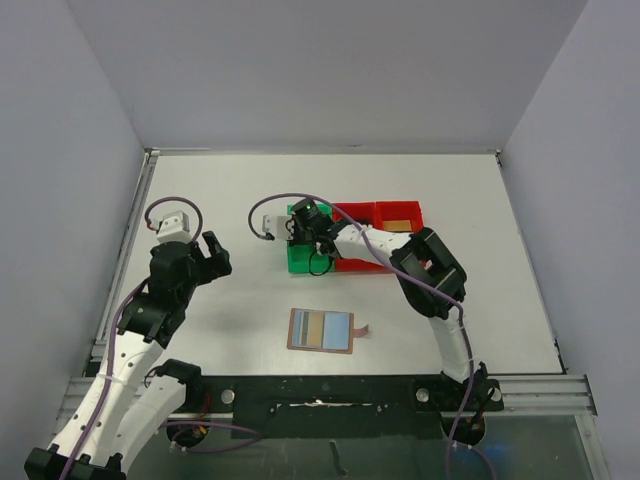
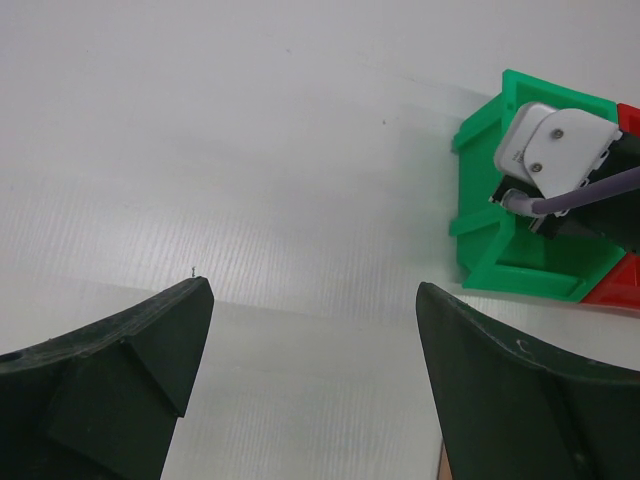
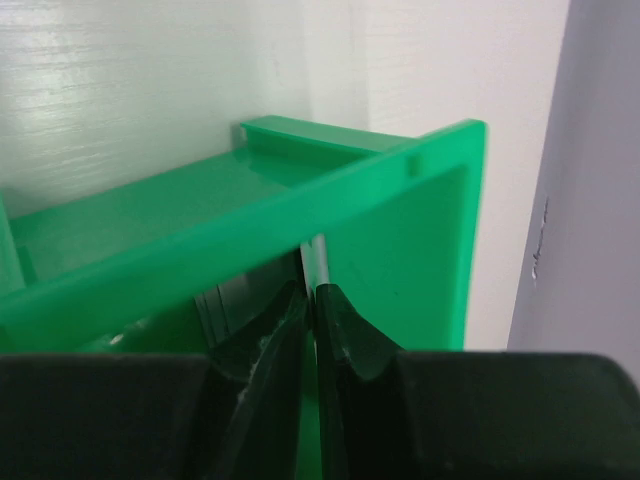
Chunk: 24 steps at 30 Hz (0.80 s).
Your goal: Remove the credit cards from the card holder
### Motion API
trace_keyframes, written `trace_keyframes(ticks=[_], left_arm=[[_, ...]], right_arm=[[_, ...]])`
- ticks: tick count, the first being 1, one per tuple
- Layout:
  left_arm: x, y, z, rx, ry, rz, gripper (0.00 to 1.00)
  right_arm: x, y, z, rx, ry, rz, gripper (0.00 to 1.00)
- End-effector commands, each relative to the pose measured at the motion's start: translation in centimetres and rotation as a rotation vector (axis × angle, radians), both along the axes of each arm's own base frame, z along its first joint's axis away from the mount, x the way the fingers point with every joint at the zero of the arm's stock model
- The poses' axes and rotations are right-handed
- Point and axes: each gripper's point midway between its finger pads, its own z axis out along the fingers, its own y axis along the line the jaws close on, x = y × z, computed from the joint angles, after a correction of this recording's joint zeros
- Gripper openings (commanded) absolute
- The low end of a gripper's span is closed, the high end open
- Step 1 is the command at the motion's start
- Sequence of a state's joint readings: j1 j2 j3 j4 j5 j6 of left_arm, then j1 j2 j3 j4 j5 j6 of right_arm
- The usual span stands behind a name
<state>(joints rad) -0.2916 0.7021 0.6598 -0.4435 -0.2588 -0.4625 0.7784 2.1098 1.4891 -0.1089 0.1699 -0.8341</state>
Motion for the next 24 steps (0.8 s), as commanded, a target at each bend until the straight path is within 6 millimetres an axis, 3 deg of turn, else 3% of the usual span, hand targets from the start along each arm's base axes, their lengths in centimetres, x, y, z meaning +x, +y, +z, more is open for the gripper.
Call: trace_keyframes(ticks=[1,8,13,20,24], left_arm=[[0.9,-0.1,1.8,-0.014,-0.074,-0.005,0.83],[1.0,-0.2,1.6,-0.019,-0.064,-0.018,0.83],[1.1,-0.2,1.4,-0.023,-0.056,-0.023,0.83],[1.1,-0.2,1.5,-0.022,-0.055,-0.023,0.83],[1.1,-0.3,1.4,-0.023,-0.052,-0.026,0.83]], right_arm=[[2.3,0.9,3.0,0.025,-0.106,0.012,0.14],[1.1,0.6,3.3,0.059,-0.046,0.021,0.31],[0.5,0.5,4.2,0.098,-0.015,0.02,0.36],[-0.5,1.3,7.5,0.216,0.016,0.007,0.4],[-1.0,1.2,10.5,0.326,0.006,-0.039,0.42]])
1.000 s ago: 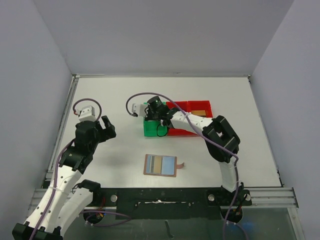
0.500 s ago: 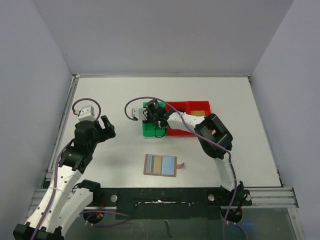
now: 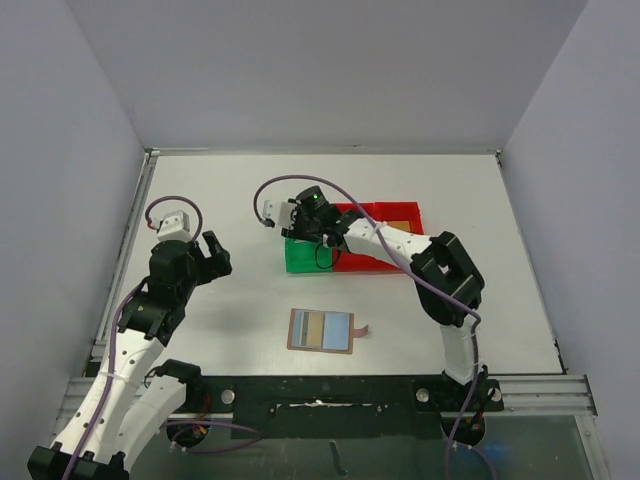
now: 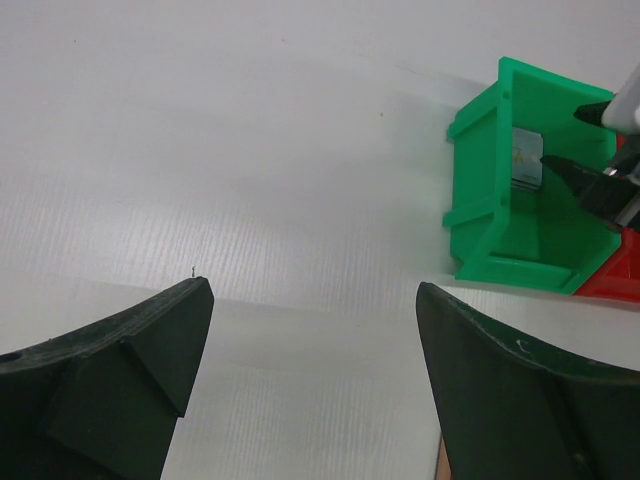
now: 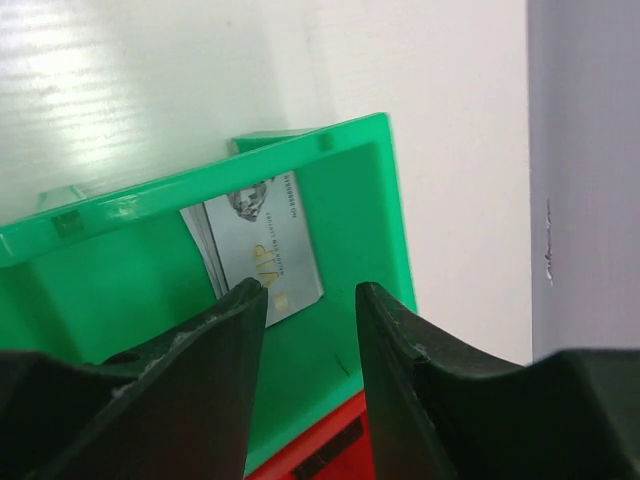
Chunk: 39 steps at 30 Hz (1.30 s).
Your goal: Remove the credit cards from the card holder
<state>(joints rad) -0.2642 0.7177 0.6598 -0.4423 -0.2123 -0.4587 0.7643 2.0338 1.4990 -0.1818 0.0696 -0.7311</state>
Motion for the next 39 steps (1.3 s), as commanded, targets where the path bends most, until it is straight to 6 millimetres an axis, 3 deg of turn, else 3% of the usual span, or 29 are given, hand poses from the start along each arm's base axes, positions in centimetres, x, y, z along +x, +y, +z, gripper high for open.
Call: trace_keyframes(ticks=[1,6,7,10,11,13,18,23,26,30,35,39], left_arm=[[0.9,-0.2,1.8,-0.01,-0.073,-0.011,0.83],[1.0,-0.2,1.8,-0.009,-0.071,-0.009,0.83],[1.0,-0.2,1.7,-0.009,-0.069,-0.01,0.83],[1.0,-0.1,1.7,-0.009,-0.067,-0.01,0.83],[1.0,-0.1,1.7,-0.01,-0.067,-0.009,0.83],[1.0,-0.1,1.6,-0.01,-0.066,-0.01,0.83],[1.0,0.0,1.4,-0.005,-0.057,-0.004,0.82],[1.0,0.3,1.3,0.002,-0.054,0.013,0.82],[1.1,0.4,1.2,0.005,-0.051,0.019,0.82],[1.2,0.3,0.8,0.007,-0.033,0.011,0.82],[1.2,0.3,0.6,0.01,-0.024,0.011,0.82],[1.2,0.4,0.6,0.014,-0.027,0.02,0.82]], right_arm=[[0.2,0.7,8.8,0.233,-0.089,-0.069,0.42],[-1.7,-1.0,15.0,0.513,-0.116,-0.21,0.47],[-2.4,-1.9,17.0,0.605,-0.119,-0.255,0.52],[-4.2,-4.8,18.3,0.886,-0.004,-0.512,0.7],[-4.8,-5.9,17.8,0.97,0.066,-0.614,0.78],[-7.0,-5.7,16.3,1.03,0.276,-0.634,0.84],[-12.4,-5.7,10.1,1.001,0.617,-0.84,0.85],[-18.8,-6.1,3.1,1.002,0.707,-1.138,0.77],[-21.8,-5.2,1.6,1.008,0.69,-1.172,0.75],[-23.3,-5.8,0.4,0.899,0.62,-1.229,0.75],[-23.5,-3.2,-0.1,0.87,0.642,-1.187,0.71],[-23.6,-2.5,-1.4,0.799,0.639,-1.205,0.66]])
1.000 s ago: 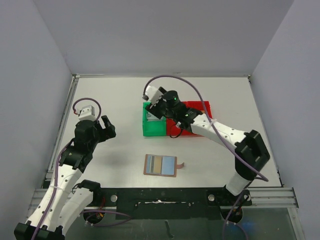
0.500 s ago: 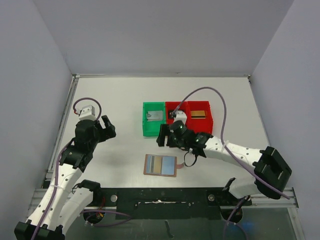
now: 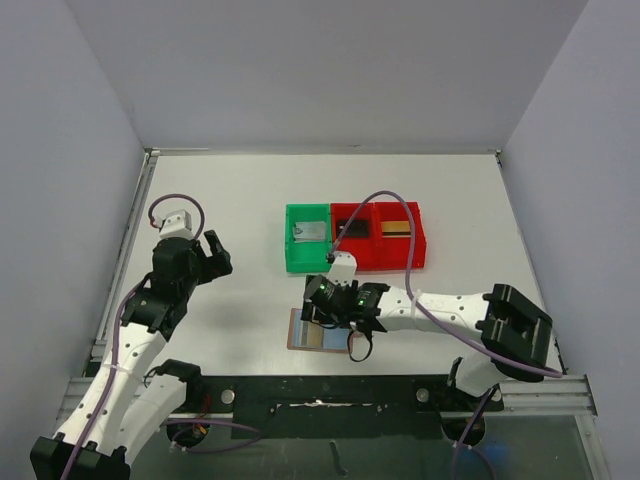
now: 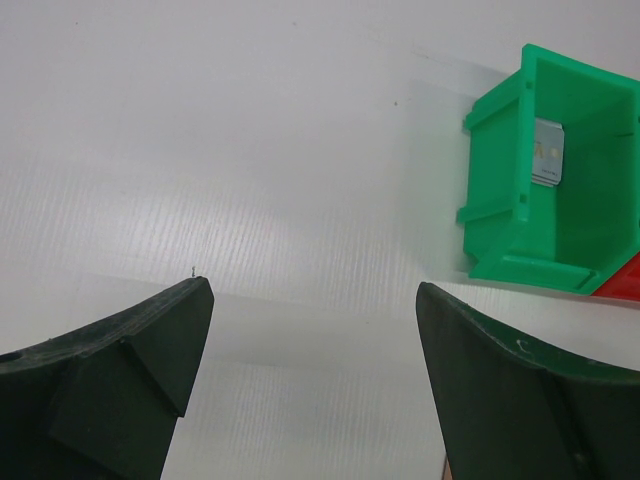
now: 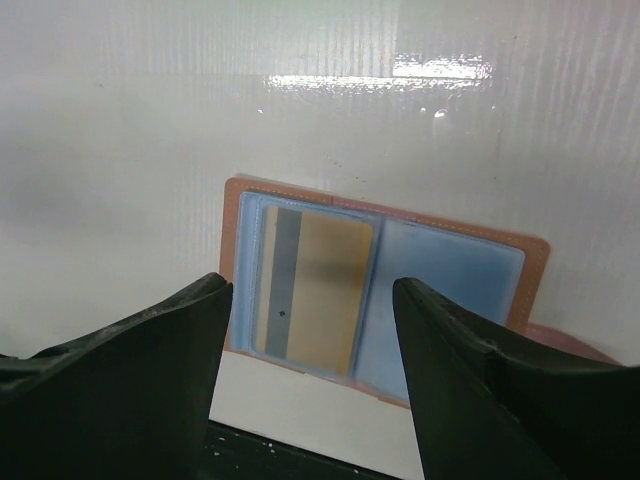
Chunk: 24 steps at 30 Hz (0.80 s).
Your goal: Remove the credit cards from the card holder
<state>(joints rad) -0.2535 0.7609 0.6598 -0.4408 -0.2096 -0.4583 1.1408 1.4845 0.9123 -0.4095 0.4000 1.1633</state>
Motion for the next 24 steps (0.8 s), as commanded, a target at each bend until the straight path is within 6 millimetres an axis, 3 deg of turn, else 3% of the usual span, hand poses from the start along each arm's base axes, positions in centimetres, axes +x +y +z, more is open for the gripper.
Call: trace_keyframes(ticks=[1,7,14,19,24], left_arm=[[0.9,0.3,1.7,0.005,-0.068,0.012,0.82],[0.9,0.2,1.4,0.005,-0.061,0.01,0.82],[1.0,0.1,1.2,0.007,-0.052,0.003,0.82],[1.0,0.1,1.2,0.008,-0.05,0.003,0.82],[1.1,0.0,0.9,0.008,-0.041,0.0,0.82]], right_arm=[[0.8,1.4,0.1,-0.01,-0.017,-0.027,0.64],[0.3,2.5,-1.5,0.003,0.029,-0.01,0.57],[-0.3,1.7,-4.3,-0.033,0.102,-0.028,0.5],[-0.7,1.3,-5.5,-0.043,0.133,-0.018,0.34],[-0.9,0.3,-6.3,-0.041,0.155,-0.028,0.32]])
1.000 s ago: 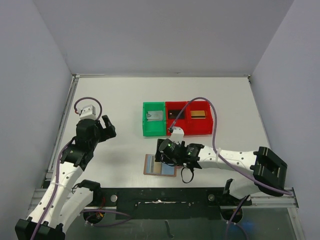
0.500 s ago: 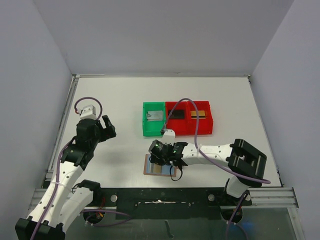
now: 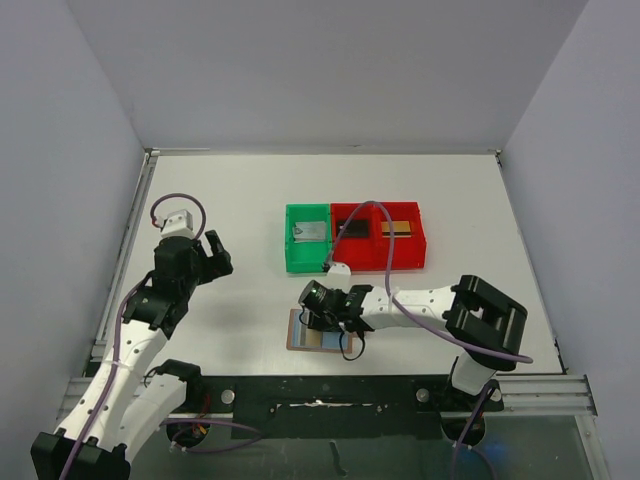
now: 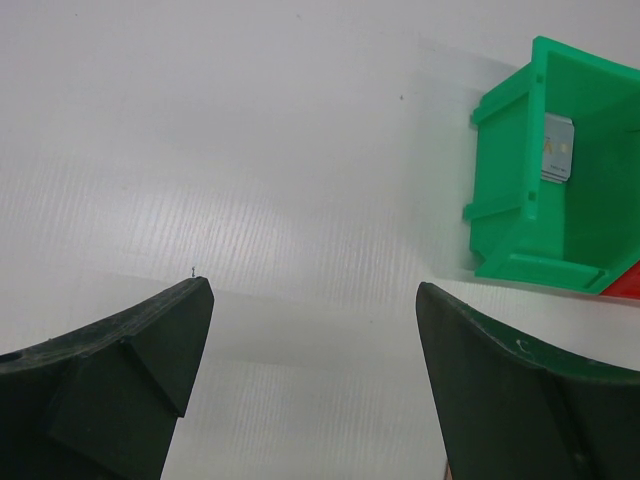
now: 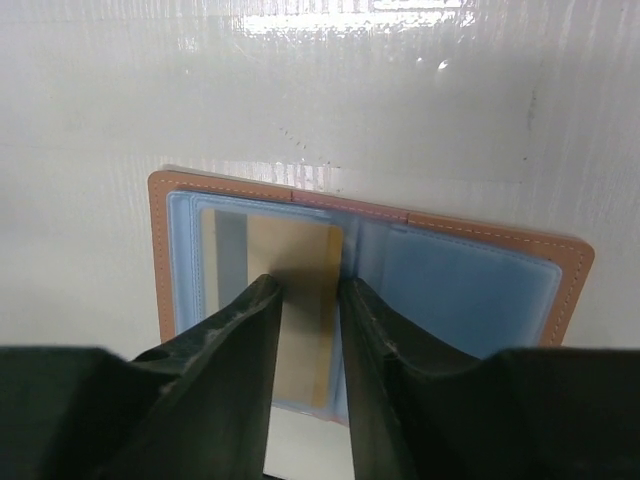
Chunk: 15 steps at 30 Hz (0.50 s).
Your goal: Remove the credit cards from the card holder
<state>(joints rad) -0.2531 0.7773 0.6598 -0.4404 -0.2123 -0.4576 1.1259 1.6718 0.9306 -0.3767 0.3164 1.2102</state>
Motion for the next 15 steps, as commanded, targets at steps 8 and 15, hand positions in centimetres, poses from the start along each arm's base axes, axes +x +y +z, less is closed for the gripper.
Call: trace_keyframes(ticks=[8,15], left_arm=[[1.0,0.0,1.3,0.003,-0.054,-0.005,0.82],[1.0,-0.5,1.0,-0.007,-0.045,-0.029,0.82]], right_arm=[[-0.5,-1.0,-1.9,0.116,0.054,-0.003,0.17],[-0.4,-1.7,-2.2,0.115,0.057,-0.007,0.12]])
